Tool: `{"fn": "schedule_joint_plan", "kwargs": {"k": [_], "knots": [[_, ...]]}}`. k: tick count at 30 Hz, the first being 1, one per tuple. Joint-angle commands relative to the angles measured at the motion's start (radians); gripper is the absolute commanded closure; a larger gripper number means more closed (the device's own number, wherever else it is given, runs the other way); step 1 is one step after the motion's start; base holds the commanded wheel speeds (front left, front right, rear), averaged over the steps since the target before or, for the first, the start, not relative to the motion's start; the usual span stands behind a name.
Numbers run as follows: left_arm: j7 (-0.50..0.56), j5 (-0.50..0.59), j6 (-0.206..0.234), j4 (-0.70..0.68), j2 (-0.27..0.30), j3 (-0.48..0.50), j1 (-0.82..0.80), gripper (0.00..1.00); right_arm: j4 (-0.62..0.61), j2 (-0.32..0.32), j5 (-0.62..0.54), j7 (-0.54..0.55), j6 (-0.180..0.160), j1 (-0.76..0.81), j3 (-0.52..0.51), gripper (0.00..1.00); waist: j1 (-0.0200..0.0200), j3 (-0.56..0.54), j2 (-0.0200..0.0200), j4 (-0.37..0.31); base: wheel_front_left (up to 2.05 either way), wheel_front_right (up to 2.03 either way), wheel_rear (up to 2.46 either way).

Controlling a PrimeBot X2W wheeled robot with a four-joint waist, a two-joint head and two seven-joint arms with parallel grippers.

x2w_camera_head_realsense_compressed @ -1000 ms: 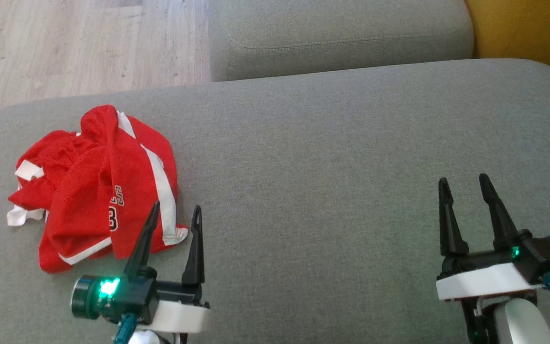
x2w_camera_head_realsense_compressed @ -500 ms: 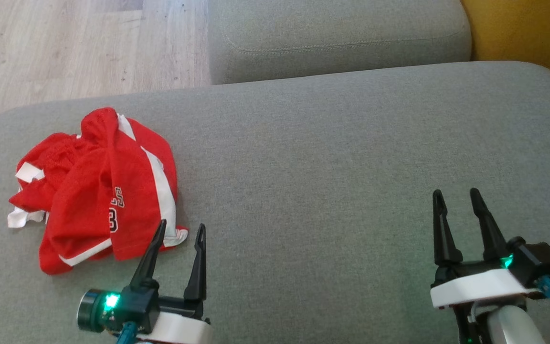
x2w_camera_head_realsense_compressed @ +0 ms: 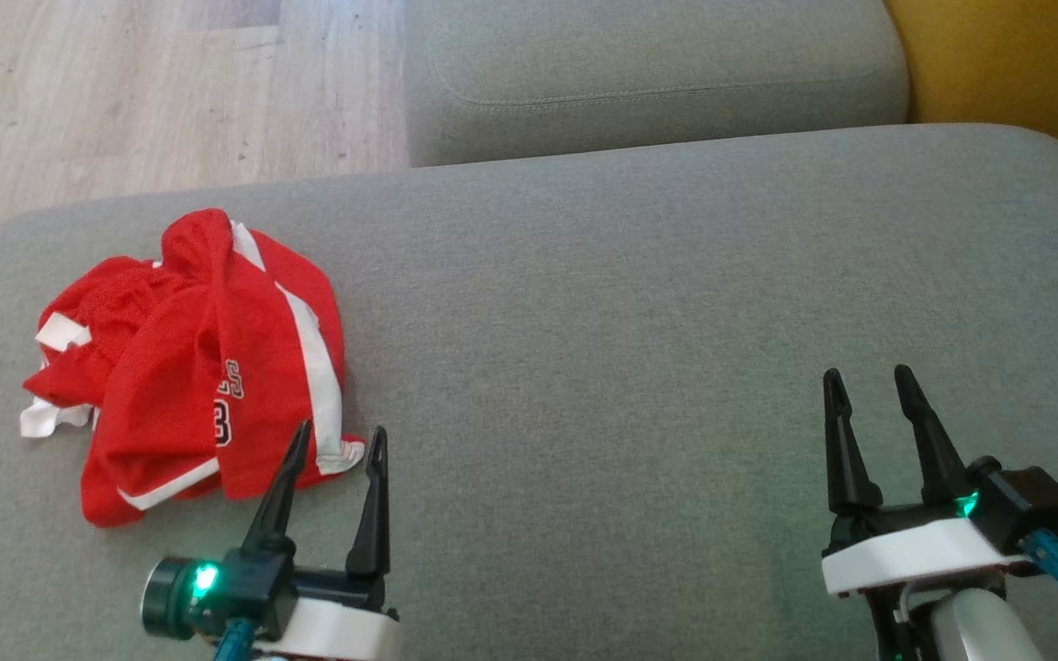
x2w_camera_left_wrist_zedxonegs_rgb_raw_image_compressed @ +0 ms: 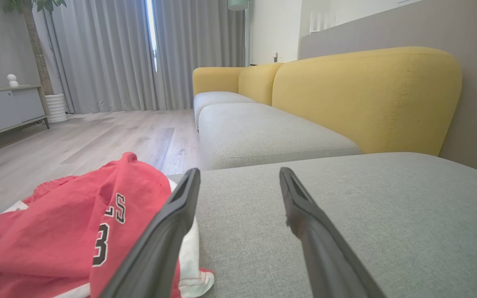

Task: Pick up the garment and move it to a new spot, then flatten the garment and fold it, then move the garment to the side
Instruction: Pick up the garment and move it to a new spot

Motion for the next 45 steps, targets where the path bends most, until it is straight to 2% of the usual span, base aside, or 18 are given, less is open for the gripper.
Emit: {"fn": "schedule_joint_plan", "kwargs": {"k": [1,9,18,33,45], "knots": [[-0.009,-0.005,-0.003,-0.033,-0.003,0.043,-0.017,0.00,-0.027,-0.009,0.002,-0.011,-0.001,-0.023,0.028,0.00,0.0000,-0.001,0.0000,0.005,0.00,0.00,0.00],[-0.009,-0.003,-0.001,-0.033,-0.006,0.067,-0.016,0.00,-0.021,-0.009,0.001,-0.011,-0.001,-0.015,0.060,0.00,0.0000,-0.007,0.0000,0.068,0.00,0.00,0.00],[-0.009,0.004,0.008,-0.035,-0.007,0.091,0.002,0.00,-0.018,-0.009,0.020,-0.011,-0.001,0.001,0.104,0.00,0.0000,-0.029,0.0000,0.181,0.00,0.00,0.00],[-0.009,0.020,-0.001,-0.033,-0.008,0.132,0.029,0.00,-0.012,-0.009,0.061,-0.011,-0.001,0.027,0.193,0.00,0.0000,-0.062,0.0000,0.359,0.00,0.00,0.00],[-0.009,0.033,-0.013,-0.038,-0.008,0.161,0.038,0.00,-0.012,-0.009,0.084,-0.011,-0.001,0.030,0.241,0.00,0.0000,-0.068,0.0000,0.418,0.00,0.00,0.00]]}}
